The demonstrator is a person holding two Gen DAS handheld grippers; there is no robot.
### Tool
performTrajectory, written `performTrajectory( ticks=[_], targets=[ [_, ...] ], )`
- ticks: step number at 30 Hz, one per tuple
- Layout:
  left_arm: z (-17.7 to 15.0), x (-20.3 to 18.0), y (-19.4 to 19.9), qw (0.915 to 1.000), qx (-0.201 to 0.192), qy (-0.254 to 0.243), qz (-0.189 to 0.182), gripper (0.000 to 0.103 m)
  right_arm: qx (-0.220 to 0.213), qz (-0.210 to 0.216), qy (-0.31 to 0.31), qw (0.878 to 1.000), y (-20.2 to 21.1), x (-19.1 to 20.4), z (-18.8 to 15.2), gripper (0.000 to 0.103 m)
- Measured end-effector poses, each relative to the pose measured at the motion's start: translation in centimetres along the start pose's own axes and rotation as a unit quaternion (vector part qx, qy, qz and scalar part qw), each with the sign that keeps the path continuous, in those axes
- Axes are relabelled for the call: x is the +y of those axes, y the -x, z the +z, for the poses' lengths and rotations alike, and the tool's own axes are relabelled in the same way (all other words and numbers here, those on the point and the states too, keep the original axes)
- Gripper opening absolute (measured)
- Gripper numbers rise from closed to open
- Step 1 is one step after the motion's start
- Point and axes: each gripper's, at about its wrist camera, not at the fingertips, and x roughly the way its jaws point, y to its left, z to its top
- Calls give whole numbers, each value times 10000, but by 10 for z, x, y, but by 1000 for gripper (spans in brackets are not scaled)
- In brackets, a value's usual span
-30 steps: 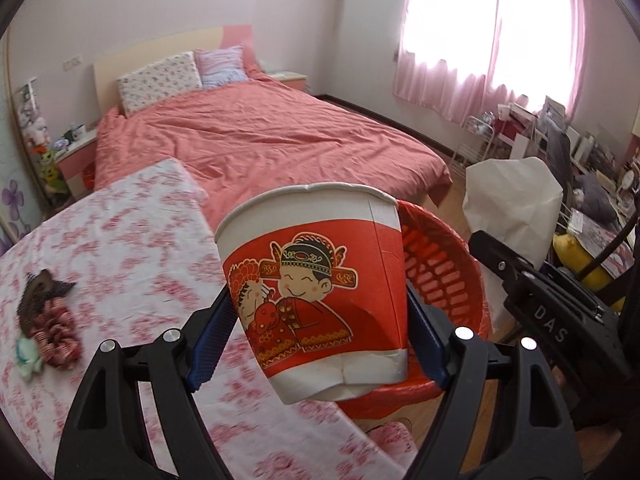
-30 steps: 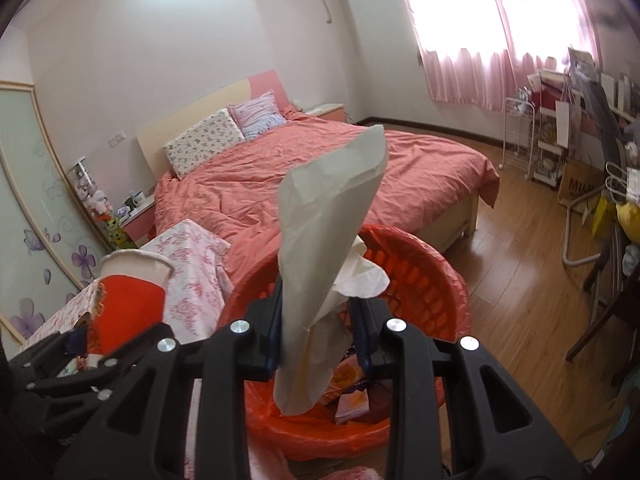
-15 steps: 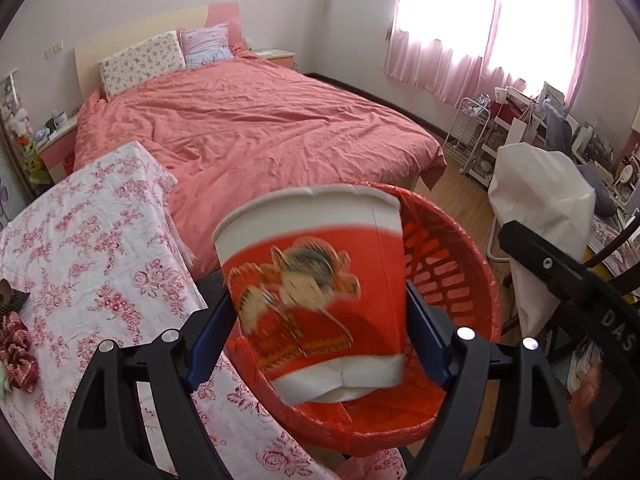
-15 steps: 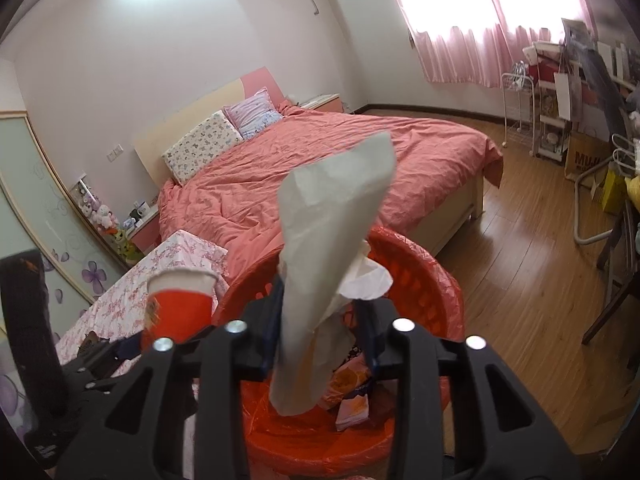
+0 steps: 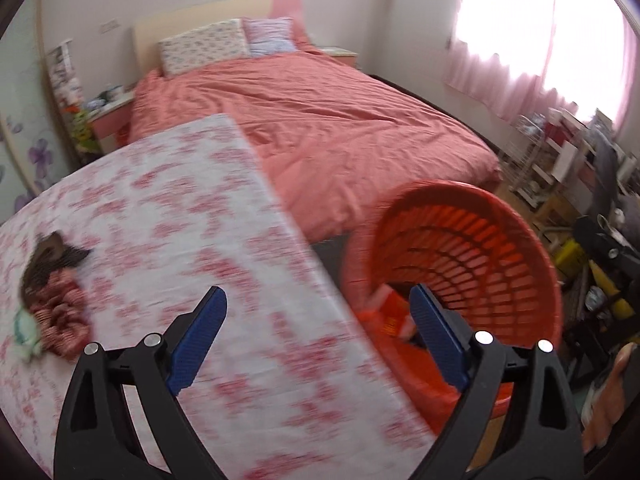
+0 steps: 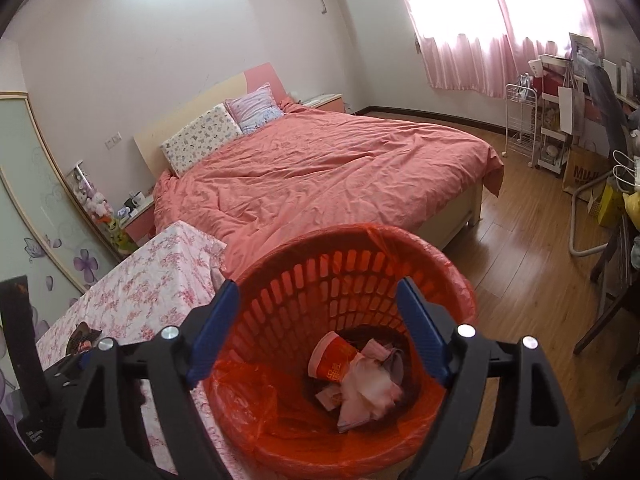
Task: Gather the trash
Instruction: 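Move both open tools back over the bed toward the scrunchie and green cloth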
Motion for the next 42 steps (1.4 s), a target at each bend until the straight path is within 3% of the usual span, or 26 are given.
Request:
performTrajectory(
  ticks=[9,17,23,28,34,40,42],
  targets=[
    [-27,97,36,9928,-273,283,1129,92,-37,-78,406,9991,5,43,-13,87],
    [-57,192,50,9806,-213,766,1791,92,312,80,1043,9940,-10,111,-52,87],
    [-74,245,52,9749,-10,1364,1758,92,586,413,1440,9870,-24,173,-83,87],
    [-86,270,58,9709,0,1570,1808,92,832,823,1783,9770,-38,237,-105,84],
    [-97,293,66,9675,-10,1762,1813,92,1176,1197,2071,9638,-60,308,-128,69],
    [-96,297,67,9713,-71,1762,1599,92,1522,1364,2108,9559,-84,350,-141,56],
    [-92,293,64,9742,-88,1690,1494,92,1568,1274,2250,9532,-89,357,-146,42]
  ],
)
